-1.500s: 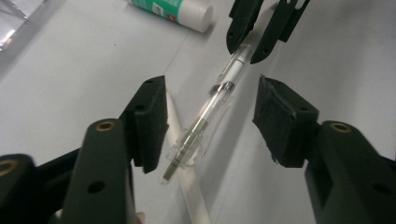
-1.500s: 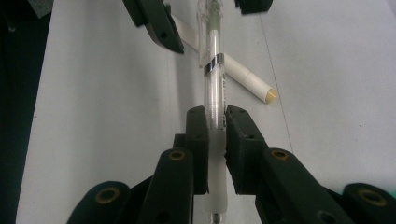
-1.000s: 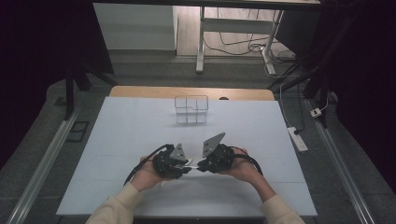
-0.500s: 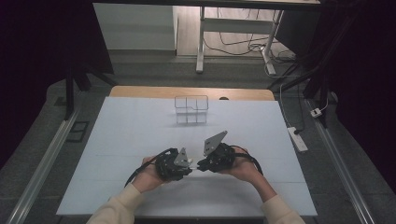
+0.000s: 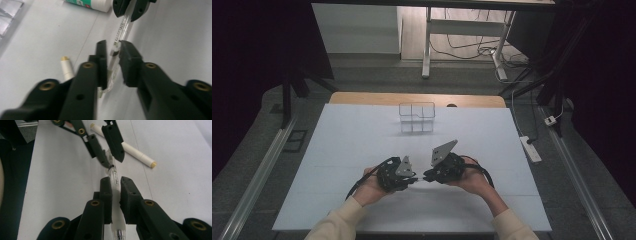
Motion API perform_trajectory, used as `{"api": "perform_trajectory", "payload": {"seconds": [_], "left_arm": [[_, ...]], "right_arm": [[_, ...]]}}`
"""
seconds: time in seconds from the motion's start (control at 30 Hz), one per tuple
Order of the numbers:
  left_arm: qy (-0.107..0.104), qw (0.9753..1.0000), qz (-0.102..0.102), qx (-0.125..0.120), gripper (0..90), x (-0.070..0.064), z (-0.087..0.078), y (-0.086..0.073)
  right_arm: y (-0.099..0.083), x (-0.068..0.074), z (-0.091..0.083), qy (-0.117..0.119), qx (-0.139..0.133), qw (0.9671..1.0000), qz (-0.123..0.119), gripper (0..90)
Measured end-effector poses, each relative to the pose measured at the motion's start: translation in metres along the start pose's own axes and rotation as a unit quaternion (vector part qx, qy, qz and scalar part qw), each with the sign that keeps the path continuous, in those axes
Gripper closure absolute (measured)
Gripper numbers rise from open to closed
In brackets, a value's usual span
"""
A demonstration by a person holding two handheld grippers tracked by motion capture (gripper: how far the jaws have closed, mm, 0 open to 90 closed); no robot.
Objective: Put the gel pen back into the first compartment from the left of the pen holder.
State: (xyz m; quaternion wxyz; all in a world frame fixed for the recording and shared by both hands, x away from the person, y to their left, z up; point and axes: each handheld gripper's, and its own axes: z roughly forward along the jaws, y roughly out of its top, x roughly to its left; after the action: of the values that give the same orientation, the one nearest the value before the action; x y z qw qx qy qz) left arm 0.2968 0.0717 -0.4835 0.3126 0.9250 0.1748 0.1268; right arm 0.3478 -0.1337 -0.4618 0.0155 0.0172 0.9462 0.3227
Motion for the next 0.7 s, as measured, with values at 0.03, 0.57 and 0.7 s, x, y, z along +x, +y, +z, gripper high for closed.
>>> {"api": "perform_trajectory", "payload": {"seconds": [0.03,0.57,0.7], "left_arm": [[-0.003,1.0000,0.000,0.000,73.4,0.000,0.001,0.000],[-0.018,0.9994,0.024,0.015,75.7,-0.005,0.010,-0.002],[-0.018,0.9992,0.031,0.017,76.4,-0.006,0.010,-0.001]], "right_arm": [[0.000,0.000,0.000,0.002,-0.004,1.0000,0.002,79.3],[0.001,0.001,-0.002,0.020,-0.021,0.9996,-0.001,79.0],[0.000,0.001,-0.003,0.023,-0.025,0.9994,0.002,78.5]]}}
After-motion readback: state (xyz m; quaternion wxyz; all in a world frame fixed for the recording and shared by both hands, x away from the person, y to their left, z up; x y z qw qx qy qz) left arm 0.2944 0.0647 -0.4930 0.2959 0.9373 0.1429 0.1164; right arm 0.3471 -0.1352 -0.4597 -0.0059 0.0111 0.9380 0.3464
